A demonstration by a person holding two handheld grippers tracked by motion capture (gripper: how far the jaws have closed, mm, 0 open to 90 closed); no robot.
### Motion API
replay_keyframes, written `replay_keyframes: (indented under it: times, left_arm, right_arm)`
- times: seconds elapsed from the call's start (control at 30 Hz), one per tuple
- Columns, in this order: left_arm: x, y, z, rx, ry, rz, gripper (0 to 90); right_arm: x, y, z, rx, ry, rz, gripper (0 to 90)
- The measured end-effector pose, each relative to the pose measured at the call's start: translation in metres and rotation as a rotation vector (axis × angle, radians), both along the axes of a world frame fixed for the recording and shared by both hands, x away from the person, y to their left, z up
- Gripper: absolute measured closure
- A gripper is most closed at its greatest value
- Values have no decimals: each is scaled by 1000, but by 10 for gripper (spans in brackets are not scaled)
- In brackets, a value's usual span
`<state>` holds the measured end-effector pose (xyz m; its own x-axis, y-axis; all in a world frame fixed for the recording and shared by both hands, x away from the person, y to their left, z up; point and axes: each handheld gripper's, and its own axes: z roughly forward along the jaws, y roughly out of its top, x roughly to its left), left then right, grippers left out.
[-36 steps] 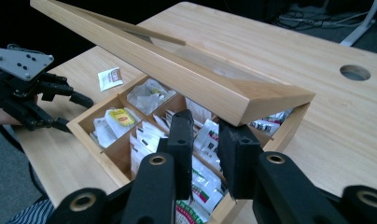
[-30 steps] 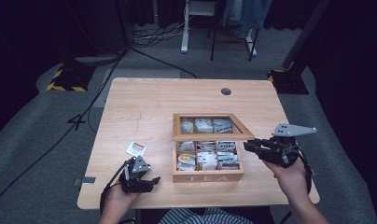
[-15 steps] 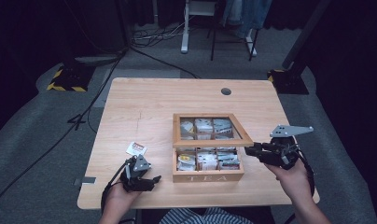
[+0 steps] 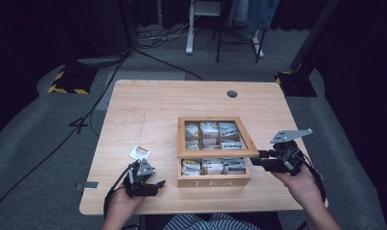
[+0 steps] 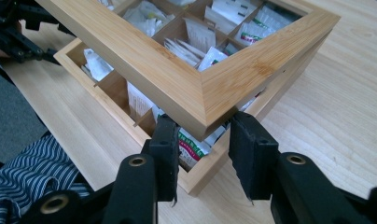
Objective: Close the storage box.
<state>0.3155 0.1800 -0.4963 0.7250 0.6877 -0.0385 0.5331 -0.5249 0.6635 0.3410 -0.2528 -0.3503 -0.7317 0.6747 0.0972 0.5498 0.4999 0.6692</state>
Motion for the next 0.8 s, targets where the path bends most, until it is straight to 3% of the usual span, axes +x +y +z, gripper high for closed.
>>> replay_keyframes:
  times: [0.8]
  left_arm:
    - [0,1,0,-5,-1,-3,354]
  right_arm:
    - [3,14,-16,-167,113,72,612]
